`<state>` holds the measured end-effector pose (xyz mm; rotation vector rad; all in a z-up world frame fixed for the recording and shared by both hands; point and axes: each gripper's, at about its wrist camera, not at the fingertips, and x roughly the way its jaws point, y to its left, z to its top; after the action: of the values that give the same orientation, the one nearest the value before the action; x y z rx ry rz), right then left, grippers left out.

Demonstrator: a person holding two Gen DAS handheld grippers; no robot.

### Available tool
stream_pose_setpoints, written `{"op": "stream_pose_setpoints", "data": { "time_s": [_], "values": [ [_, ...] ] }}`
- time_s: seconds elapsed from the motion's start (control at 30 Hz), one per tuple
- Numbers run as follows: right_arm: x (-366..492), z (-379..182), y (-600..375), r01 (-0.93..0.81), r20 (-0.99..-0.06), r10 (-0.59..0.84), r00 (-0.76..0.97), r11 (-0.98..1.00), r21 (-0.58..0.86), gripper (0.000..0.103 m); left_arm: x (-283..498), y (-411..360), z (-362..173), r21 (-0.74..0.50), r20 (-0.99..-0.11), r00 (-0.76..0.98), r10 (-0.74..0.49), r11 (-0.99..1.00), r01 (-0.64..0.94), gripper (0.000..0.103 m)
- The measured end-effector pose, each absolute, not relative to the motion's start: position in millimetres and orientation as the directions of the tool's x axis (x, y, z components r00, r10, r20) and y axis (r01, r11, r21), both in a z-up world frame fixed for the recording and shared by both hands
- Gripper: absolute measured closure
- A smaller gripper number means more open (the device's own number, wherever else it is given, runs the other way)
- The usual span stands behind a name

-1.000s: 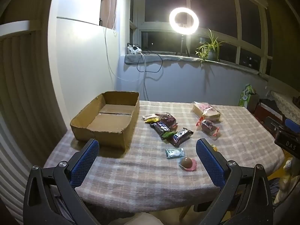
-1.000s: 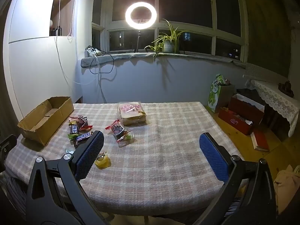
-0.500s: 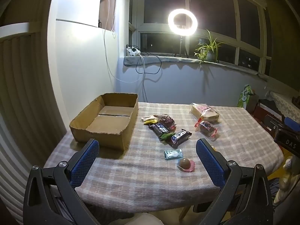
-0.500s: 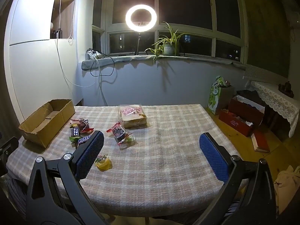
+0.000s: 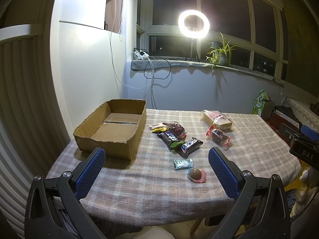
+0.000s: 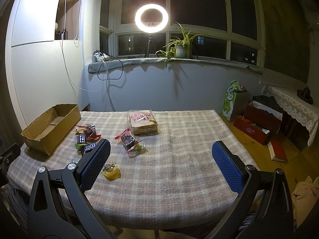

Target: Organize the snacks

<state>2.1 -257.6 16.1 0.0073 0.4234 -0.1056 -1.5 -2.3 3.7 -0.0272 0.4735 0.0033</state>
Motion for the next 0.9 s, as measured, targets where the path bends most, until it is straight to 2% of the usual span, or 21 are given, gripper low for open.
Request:
{"op": "stream_pose_setpoints", "data": {
  "time_s": [0.9],
  "values": [
    [4.4, 13.8, -257.4, 0.102, -0.415, -0.098, 0.905, 0.995, -0.012, 0.0, -1.1, -4.1, 3.4, -0.026, -0.457, 0.89, -0.009, 1.0, -0.003, 0.001]
  ]
}}
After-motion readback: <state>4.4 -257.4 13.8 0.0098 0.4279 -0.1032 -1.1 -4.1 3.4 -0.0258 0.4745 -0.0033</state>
